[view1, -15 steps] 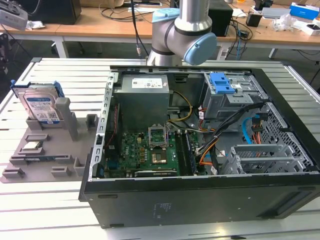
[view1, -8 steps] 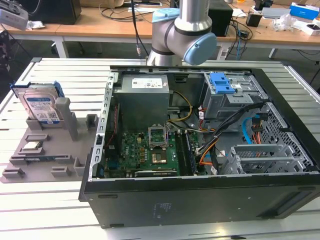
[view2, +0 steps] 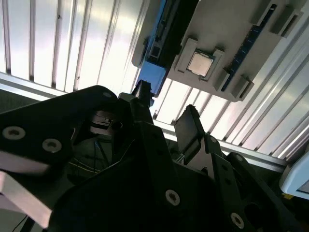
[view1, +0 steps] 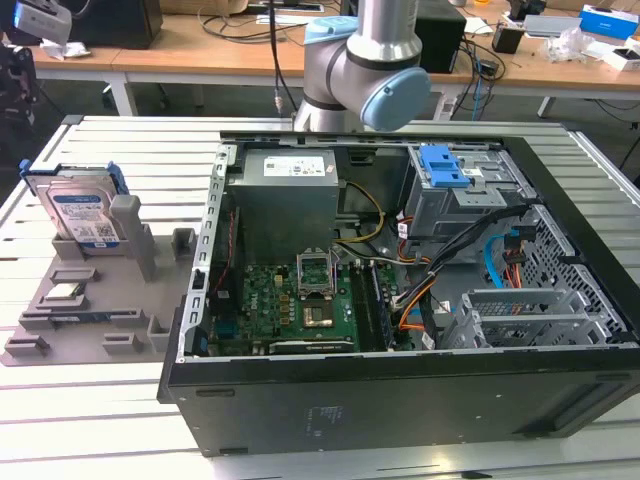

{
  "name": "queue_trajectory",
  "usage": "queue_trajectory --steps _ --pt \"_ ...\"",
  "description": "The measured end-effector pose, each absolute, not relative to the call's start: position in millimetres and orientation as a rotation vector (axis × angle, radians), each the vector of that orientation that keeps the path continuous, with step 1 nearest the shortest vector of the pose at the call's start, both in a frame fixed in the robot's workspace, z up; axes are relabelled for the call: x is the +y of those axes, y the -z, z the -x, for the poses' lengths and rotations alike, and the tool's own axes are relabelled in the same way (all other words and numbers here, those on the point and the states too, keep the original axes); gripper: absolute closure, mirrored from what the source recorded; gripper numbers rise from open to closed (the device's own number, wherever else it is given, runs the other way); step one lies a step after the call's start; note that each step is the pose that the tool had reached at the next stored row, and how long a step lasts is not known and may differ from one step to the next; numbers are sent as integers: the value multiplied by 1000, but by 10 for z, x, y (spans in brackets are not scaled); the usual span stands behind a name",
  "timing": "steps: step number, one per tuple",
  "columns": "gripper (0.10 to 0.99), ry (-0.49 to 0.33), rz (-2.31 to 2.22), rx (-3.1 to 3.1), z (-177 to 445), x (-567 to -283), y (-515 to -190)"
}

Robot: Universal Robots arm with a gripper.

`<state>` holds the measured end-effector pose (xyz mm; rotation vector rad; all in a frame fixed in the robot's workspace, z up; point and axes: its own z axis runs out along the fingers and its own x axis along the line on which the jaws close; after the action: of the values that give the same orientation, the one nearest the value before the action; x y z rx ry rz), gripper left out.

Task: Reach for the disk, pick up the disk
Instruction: 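Pick up the disk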

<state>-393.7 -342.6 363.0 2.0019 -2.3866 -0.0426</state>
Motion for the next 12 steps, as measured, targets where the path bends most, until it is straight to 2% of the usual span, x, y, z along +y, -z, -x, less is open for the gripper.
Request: queue_trajectory --steps 6,12 --pt "604 38 -2001 -2385 3930 -3226 -3630" --pt "604 36 -2000 -2384 3920 -3213 -3613"
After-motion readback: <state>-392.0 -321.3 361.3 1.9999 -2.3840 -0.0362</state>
